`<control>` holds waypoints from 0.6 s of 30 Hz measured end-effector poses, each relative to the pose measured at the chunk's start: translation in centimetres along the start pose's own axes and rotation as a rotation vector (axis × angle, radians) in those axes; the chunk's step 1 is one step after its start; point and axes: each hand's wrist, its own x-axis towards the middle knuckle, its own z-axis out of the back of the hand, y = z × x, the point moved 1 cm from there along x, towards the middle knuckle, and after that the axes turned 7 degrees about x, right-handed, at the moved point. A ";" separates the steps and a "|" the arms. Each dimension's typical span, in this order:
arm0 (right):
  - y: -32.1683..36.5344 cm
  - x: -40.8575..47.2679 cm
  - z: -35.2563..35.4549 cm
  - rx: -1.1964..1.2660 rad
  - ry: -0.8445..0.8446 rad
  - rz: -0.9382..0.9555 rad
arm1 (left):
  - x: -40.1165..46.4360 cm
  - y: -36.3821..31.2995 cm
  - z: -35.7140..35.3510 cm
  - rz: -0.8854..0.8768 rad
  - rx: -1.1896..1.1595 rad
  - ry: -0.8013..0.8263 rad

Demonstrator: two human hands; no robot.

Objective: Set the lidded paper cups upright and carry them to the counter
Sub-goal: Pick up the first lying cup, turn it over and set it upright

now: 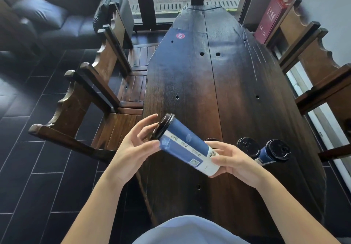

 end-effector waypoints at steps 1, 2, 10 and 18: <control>-0.1 0.1 -0.4 -0.032 0.022 -0.022 | 0.2 -0.1 -0.2 0.000 -0.041 -0.015; -0.1 0.3 -1.0 -0.070 0.029 -0.035 | 0.3 -0.2 -0.6 0.001 -0.076 -0.026; -1.2 1.5 -3.8 -0.321 -0.032 -0.012 | 1.6 -0.8 -3.0 0.064 -0.125 -0.054; -2.1 2.1 -4.2 -0.418 -0.061 -0.014 | 2.1 -1.0 -4.3 0.119 -0.021 -0.076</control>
